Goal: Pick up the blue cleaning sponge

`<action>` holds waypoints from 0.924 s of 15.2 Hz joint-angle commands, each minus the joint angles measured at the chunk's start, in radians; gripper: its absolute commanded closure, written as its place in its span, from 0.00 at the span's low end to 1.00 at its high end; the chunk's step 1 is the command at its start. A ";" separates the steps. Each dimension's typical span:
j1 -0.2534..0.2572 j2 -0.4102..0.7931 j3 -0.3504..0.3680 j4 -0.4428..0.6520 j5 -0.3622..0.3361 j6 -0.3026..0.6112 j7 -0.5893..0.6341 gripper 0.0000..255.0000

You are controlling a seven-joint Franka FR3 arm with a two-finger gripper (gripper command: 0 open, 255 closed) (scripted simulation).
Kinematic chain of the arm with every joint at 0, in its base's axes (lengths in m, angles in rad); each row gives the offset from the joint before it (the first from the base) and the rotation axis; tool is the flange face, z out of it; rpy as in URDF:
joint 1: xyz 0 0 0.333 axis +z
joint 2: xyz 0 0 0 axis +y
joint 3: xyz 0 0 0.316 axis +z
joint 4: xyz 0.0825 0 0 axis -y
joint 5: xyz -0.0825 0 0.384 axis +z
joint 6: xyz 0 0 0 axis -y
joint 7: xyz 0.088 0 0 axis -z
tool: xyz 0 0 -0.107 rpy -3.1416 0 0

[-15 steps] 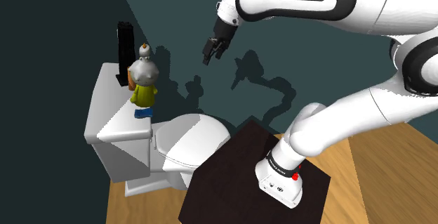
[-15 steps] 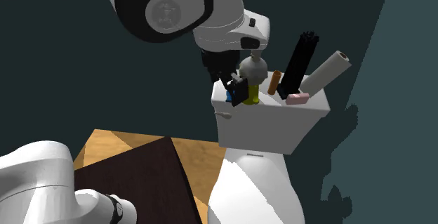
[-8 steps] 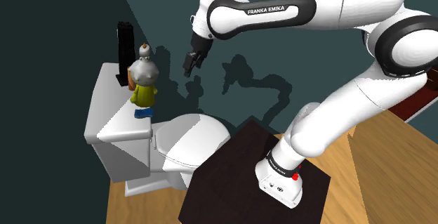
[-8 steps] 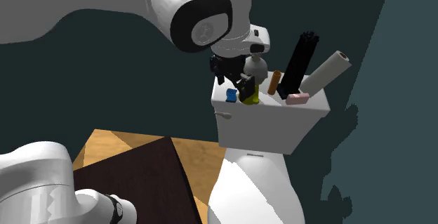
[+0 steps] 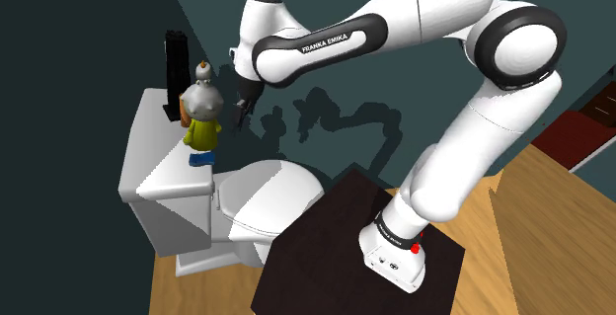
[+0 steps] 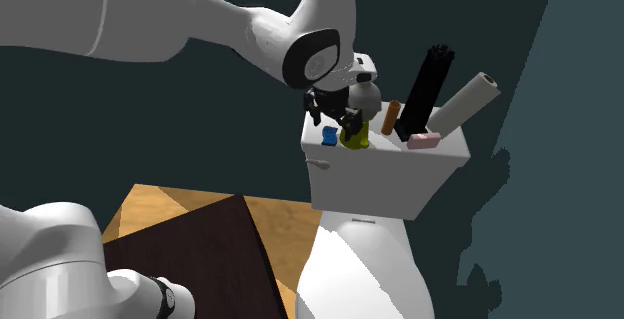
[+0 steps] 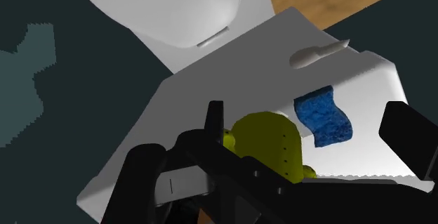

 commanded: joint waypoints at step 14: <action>0.083 0.375 0.025 0.154 -0.182 0.162 0.013 0.00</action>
